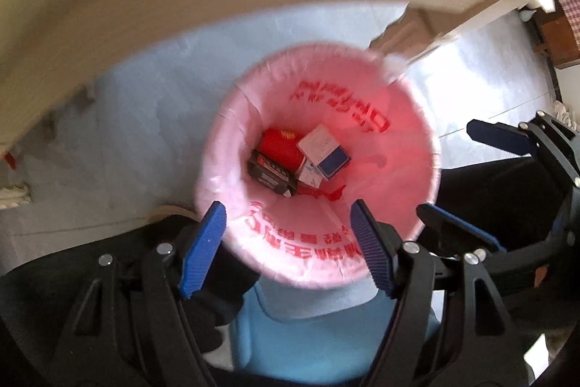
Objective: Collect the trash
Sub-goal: 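Raise both tools back over the table toward the tissue and blue box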
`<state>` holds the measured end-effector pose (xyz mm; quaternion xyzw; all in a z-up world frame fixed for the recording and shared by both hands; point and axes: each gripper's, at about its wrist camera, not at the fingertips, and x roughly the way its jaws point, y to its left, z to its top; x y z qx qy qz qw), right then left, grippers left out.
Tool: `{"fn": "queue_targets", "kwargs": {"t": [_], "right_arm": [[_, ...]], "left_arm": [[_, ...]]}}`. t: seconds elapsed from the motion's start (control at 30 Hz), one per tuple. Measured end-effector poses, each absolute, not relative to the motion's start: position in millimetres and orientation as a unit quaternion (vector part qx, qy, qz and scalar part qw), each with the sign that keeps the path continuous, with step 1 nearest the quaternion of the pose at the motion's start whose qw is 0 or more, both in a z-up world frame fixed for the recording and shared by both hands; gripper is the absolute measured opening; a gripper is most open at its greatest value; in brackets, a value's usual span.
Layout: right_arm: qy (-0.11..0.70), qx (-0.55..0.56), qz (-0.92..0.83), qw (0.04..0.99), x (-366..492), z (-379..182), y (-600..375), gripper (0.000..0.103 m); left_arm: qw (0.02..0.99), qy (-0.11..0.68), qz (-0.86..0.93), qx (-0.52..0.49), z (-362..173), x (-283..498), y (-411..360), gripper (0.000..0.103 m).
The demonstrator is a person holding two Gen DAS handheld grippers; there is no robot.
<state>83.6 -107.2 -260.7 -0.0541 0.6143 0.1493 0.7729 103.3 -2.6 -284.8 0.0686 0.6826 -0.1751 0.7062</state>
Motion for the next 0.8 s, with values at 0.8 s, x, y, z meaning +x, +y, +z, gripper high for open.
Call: {"fn": "queue_targets", "kwargs": {"t": [0.8], "right_arm": [[0.419, -0.084, 0.220, 0.877, 137, 78, -129, 0.096]], "left_arm": [[0.803, 0.567, -0.159, 0.086, 51, 187, 75, 0.087]]}}
